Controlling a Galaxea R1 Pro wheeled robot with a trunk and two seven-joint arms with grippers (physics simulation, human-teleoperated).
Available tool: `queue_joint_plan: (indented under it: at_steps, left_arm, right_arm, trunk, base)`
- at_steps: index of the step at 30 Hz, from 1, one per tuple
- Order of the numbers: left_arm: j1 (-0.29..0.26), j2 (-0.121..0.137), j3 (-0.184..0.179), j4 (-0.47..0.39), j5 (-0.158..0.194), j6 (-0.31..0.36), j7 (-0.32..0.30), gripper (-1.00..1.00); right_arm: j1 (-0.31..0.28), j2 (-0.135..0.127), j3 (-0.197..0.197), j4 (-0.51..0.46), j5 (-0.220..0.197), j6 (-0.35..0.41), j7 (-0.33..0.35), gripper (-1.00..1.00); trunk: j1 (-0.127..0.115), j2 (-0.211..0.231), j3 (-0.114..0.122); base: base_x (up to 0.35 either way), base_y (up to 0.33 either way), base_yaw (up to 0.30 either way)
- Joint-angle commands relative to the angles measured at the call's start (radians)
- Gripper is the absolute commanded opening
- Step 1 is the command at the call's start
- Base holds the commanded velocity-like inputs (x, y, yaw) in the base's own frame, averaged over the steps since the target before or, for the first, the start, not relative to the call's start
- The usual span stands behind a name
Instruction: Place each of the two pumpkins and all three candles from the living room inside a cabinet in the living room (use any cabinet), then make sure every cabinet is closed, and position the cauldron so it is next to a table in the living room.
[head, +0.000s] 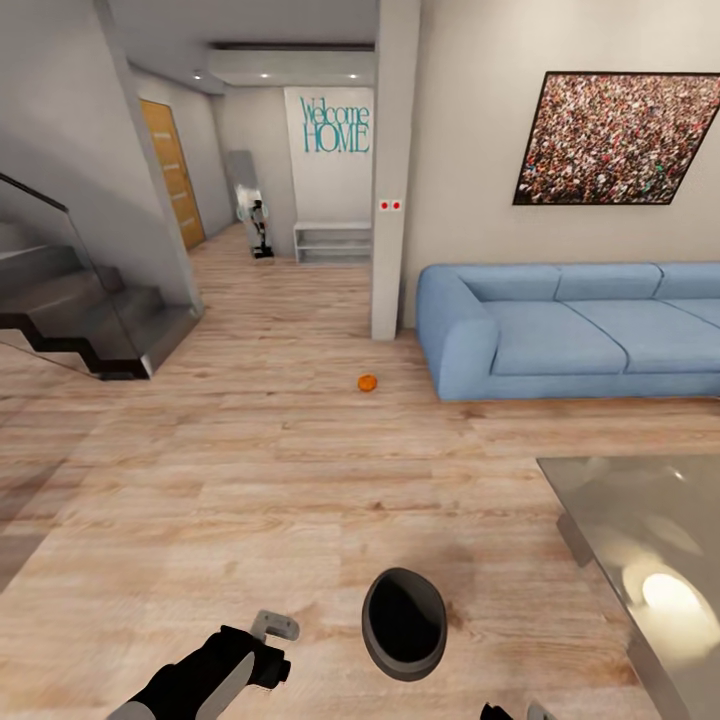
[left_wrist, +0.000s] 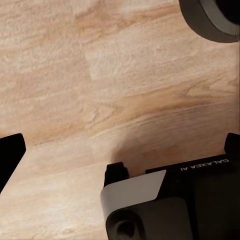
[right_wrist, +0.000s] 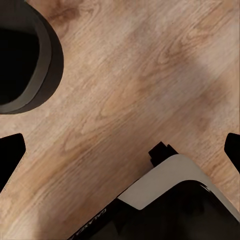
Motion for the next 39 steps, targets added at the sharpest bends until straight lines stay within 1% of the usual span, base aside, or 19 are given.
queue_joint_plan:
  at_steps: [1,10,24,32,35,39]
  left_arm:
    - [-0.001,0.001,-0.008,-0.003,0.011,0.003,0.009,1.0]
    - [-0.001,0.002,-0.007,-0.003,0.011,0.003,0.009,1.0]
    - [-0.001,0.002,-0.006,-0.003,0.011,0.003,0.009,1.0]
    - [-0.001,0.002,0.003,-0.012,0.012,0.002,0.008,1.0]
    - [-0.001,0.002,0.004,-0.014,0.012,0.003,0.007,1.0]
    - [0.0,0.002,0.004,-0.015,0.014,0.004,0.007,1.0]
  right_arm:
    - [-0.001,-0.001,0.005,-0.003,-0.005,0.002,-0.006,1.0]
    - [-0.001,0.0,0.004,-0.003,-0.005,0.006,-0.006,1.0]
    - [0.0,0.001,0.004,-0.002,-0.005,0.008,-0.006,1.0]
    - [0.0,0.0,0.005,0.0,-0.005,0.001,-0.006,1.0]
    - [-0.001,-0.001,0.006,0.0,-0.004,-0.001,-0.006,1.0]
    - [-0.001,-0.001,0.013,0.001,0.008,-0.002,-0.001,1.0]
  trunk:
    - [0.001,-0.001,-0.001]
    - [0.001,-0.001,-0.001]
    - [0.001,-0.001,-0.001]
    - [0.001,-0.001,-0.001]
    - [-0.011,0.02,0.008]
    - [-0.026,0.048,0.021]
  base:
    - [0.206,-0.153,0.0]
    - [0.22,-0.159,-0.111]
    - [0.252,-0.099,-0.007]
    - [0.037,-0.022,0.0]
    - [0.003,-0.002,0.0]
    - [0.0,0.0,0.0]
